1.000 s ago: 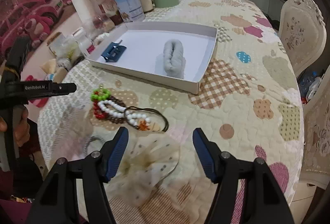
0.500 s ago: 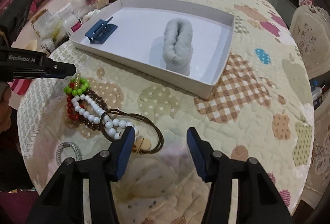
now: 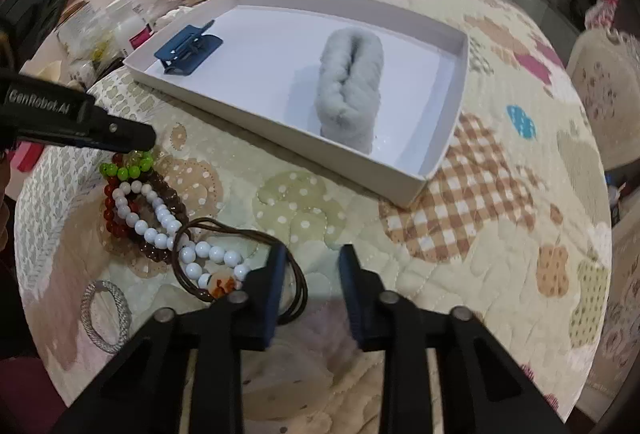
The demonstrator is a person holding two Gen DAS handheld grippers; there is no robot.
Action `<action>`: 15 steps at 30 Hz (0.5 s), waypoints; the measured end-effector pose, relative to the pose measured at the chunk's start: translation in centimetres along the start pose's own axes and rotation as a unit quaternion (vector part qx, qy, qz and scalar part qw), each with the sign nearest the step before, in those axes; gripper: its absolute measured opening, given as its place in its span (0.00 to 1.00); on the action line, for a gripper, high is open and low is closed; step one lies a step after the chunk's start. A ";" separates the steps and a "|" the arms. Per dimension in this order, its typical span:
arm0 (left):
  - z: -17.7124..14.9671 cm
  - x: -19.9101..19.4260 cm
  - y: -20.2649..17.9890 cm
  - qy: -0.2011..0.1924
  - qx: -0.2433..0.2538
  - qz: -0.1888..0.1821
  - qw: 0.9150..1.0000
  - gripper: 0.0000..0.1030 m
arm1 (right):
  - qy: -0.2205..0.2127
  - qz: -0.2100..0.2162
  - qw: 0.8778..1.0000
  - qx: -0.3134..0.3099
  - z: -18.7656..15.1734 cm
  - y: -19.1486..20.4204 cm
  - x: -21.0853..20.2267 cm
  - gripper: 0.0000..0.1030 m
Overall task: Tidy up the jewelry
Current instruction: 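Grasp the gold spiral hair coil with the left tool while the right tool grasps the black hair tie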
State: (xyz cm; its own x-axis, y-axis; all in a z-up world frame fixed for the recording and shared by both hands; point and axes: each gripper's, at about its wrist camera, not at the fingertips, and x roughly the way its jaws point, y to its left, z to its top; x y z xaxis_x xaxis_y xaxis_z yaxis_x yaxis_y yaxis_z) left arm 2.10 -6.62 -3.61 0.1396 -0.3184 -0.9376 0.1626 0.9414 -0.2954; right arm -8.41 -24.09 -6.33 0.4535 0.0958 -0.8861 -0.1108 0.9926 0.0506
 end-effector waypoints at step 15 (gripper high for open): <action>0.0 -6.3 -0.1 -0.086 0.012 -0.033 0.996 0.13 | -0.089 0.090 0.991 0.047 1.7 -0.9 -7.6 0.03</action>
State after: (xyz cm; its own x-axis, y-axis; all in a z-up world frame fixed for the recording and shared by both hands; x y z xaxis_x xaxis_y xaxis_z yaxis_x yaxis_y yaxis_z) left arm 1.18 -4.67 2.32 0.2929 -0.3961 -0.8702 0.2003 0.9154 -0.3492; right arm -10.21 -25.54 1.17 0.5841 0.2763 -0.7632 -0.1262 0.9598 0.2508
